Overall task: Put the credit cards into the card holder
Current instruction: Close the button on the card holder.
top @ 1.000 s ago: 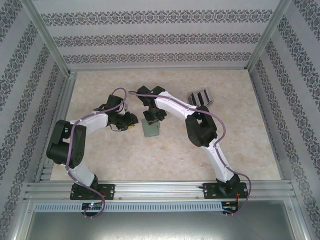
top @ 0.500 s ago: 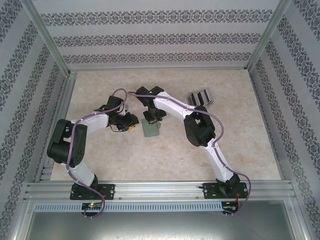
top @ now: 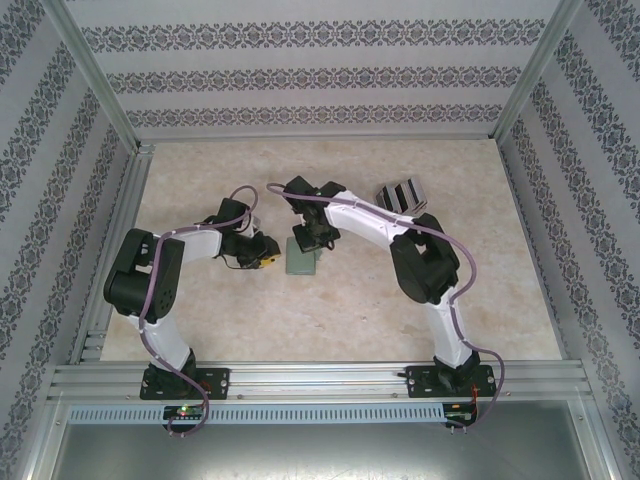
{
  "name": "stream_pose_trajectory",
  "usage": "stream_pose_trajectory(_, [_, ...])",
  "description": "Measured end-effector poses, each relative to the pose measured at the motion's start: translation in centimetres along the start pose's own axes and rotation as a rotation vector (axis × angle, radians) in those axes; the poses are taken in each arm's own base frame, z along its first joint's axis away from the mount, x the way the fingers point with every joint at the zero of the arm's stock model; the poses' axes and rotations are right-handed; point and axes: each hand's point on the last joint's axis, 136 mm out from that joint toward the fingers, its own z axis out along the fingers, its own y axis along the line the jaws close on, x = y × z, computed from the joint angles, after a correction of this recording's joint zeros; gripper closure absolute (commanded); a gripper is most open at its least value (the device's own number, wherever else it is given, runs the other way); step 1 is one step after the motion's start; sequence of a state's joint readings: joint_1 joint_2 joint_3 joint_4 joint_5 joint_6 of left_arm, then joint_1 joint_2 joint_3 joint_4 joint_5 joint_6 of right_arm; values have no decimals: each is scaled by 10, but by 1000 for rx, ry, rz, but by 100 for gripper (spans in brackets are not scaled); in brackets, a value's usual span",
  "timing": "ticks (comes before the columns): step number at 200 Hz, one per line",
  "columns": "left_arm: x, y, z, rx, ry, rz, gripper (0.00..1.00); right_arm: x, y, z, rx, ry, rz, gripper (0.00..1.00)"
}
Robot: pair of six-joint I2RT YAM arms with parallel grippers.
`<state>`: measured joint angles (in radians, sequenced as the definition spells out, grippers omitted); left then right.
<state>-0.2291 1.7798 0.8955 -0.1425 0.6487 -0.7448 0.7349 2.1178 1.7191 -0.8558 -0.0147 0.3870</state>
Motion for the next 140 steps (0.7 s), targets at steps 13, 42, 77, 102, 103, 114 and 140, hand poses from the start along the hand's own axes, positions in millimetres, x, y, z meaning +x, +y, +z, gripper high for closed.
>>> stream_pose_trajectory(13, [2,-2,1,5,5,5,71,1,0,-3,-24,-28,11,92])
stream_pose_trajectory(42, [5,-5,5,8,14,11,71,5,-1,-1,-111,-75,54,92])
stream_pose_trajectory(77, [10,-12,9,13,25,23,71,5,-5,15,-231,-103,129,93])
stream_pose_trajectory(102, [15,-16,12,13,35,30,71,6,-5,25,-302,-119,164,93])
stream_pose_trajectory(103, [15,-15,12,12,34,29,71,6,-5,25,-303,-120,164,93])
stream_pose_trajectory(114, [16,-16,13,12,35,28,71,6,-3,25,-324,-132,168,93])
stream_pose_trajectory(140, [19,-18,15,11,39,27,71,3,3,14,-375,-176,158,94])
